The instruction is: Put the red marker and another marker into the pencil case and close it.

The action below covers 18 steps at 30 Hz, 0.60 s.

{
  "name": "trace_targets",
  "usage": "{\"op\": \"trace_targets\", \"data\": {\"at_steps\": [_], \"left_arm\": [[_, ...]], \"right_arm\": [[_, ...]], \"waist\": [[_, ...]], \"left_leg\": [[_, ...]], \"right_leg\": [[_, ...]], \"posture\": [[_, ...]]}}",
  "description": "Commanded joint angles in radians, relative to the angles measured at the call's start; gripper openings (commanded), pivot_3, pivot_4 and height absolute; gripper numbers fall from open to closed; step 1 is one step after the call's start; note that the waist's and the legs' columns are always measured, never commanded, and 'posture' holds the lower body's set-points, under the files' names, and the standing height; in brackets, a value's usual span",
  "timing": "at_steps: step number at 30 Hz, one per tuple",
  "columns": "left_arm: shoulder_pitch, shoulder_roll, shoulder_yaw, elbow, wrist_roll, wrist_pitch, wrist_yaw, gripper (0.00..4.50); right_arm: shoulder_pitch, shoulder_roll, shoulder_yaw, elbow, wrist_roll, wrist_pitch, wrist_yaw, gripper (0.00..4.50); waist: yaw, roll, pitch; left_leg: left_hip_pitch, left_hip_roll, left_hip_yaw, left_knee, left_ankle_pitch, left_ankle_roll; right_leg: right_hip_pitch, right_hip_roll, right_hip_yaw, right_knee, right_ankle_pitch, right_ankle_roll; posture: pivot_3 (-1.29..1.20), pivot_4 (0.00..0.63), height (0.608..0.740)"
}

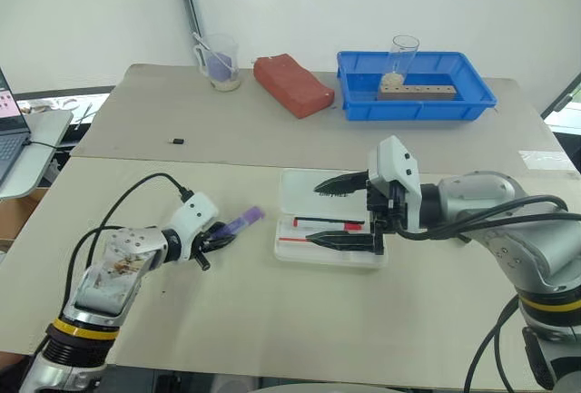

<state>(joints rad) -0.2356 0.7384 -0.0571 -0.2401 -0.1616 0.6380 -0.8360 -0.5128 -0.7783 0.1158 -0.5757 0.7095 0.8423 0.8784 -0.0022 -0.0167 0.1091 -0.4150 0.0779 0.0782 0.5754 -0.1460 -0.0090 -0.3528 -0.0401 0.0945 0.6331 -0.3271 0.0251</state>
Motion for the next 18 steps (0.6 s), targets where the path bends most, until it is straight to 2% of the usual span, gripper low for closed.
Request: {"op": "trace_targets", "data": {"at_steps": [1,3,6,11,18], "left_arm": [[-0.127,0.02,0.077,-0.036,-0.1,-0.054,-0.084,0.92],[-0.193,0.033,0.071,-0.065,-0.16,-0.07,-0.169,0.92],[-0.24,0.065,-0.023,-0.101,-0.155,-0.124,-0.278,0.92],[-0.308,-0.011,-0.218,-0.065,-0.071,-0.245,-0.336,0.92],[-0.329,-0.108,-0.374,0.022,0.03,-0.328,-0.343,0.92]], "right_arm": [[0.034,-0.039,-0.069,-0.031,-0.006,-0.016,-0.005,4.5],[0.08,-0.068,-0.095,-0.042,-0.012,-0.025,-0.004,4.5],[0.149,-0.109,-0.132,-0.059,-0.023,-0.037,0.002,4.5],[0.245,-0.155,-0.179,-0.068,-0.049,-0.061,0.007,4.5],[0.354,-0.151,-0.223,-0.094,-0.071,-0.075,-0.028,4.5]], "waist": [[0.006,0.0,0.0],[0.009,-0.001,0.0],[0.008,0.001,-0.001],[0.007,0.002,-0.002],[0.004,0.001,-0.001]], "left_leg": [[0.0,0.0,0.0,0.0,0.0,0.0],[0.0,-0.001,0.001,0.0,0.0,0.0],[0.0,-0.001,0.003,0.0,0.0,0.0],[0.0,-0.001,0.002,0.0,0.0,0.0],[-0.001,-0.001,-0.001,0.002,0.001,0.001]], "right_leg": [[0.0,0.0,0.0,-0.001,0.0,0.0],[0.001,-0.002,0.0,-0.002,0.0,0.0],[0.004,-0.002,0.001,-0.002,0.0,0.001],[0.004,0.001,0.002,-0.001,0.0,0.001],[0.005,0.002,0.003,-0.001,0.0,0.001]], "posture": [[0.0,0.15,0.74],[0.0,0.15,0.74],[0.0,0.15,0.74],[0.0,0.15,0.74],[0.0,0.15,0.74]]}}
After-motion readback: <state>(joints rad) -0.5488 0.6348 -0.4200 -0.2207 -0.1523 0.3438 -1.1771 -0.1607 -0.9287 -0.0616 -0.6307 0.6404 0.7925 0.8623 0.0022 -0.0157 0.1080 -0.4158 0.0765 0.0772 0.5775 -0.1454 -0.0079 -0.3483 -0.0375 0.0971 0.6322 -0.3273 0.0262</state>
